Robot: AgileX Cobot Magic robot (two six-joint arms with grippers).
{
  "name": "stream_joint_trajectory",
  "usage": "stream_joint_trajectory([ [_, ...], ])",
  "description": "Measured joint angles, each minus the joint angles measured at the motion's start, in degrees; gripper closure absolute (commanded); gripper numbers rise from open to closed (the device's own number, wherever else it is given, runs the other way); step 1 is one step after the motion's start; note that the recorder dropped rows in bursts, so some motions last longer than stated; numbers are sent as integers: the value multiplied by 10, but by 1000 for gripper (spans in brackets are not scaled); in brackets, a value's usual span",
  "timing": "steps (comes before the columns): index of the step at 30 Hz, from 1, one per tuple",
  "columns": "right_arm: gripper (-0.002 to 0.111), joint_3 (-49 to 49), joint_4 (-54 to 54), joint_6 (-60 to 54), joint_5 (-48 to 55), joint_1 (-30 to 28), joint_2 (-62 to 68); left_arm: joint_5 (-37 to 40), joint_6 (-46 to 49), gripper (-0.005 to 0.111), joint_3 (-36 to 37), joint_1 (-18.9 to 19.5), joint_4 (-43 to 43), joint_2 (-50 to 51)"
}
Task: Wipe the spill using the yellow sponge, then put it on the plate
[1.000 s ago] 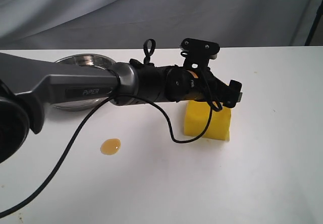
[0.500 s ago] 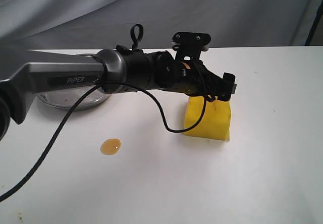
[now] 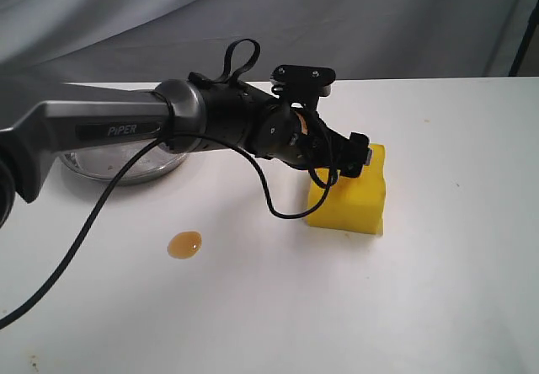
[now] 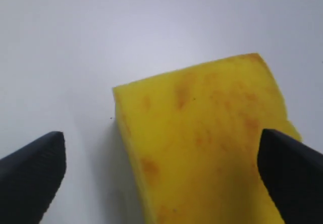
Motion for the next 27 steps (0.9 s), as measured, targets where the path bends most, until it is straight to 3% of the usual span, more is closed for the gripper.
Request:
stream_joint_trajectory([
  [14, 108, 0, 0, 0, 0, 0, 0, -5, -32, 11, 0, -42, 30, 0],
  [27, 108, 0, 0, 0, 0, 0, 0, -46, -32, 10, 0, -43, 32, 0],
])
